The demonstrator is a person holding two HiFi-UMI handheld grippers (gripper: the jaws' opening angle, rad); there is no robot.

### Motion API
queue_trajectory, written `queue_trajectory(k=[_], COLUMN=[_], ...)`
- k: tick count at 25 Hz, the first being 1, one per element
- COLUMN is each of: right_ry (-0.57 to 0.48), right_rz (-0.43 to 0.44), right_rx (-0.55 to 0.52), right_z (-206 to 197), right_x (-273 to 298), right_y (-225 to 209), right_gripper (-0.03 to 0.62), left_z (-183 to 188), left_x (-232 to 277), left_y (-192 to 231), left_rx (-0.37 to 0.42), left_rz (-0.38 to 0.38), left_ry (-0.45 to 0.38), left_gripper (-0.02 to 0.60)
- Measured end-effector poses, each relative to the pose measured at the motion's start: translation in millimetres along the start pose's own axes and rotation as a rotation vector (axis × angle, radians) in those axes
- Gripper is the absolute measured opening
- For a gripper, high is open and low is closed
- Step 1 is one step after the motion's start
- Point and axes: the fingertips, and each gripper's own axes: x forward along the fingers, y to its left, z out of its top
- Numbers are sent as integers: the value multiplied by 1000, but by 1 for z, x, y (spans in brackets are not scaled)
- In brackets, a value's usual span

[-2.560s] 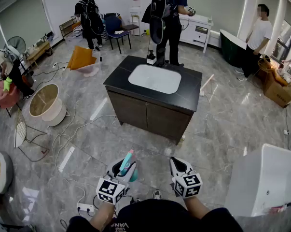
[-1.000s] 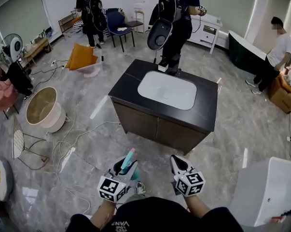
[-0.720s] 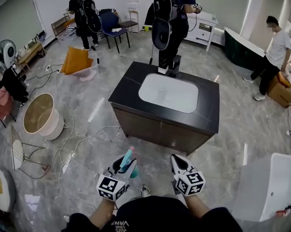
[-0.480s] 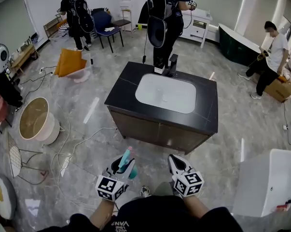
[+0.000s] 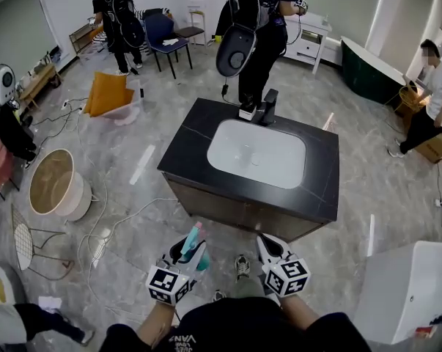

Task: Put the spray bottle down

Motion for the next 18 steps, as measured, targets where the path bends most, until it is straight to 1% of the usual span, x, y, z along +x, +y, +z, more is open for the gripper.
queue_trajectory(k=[12, 18], right_ry=[16, 36], right_rz=[105, 157], right_rx=[-40, -60], right_z=[59, 68], right_x=[81, 107], right_y=[-71, -103], right_gripper=[-2, -2], left_z=[43, 50], left_x=[98, 132], left_y=[40, 48], left_rx=[0, 1], left_rz=[99, 151], left_ry=[-31, -44], left_gripper=[152, 152])
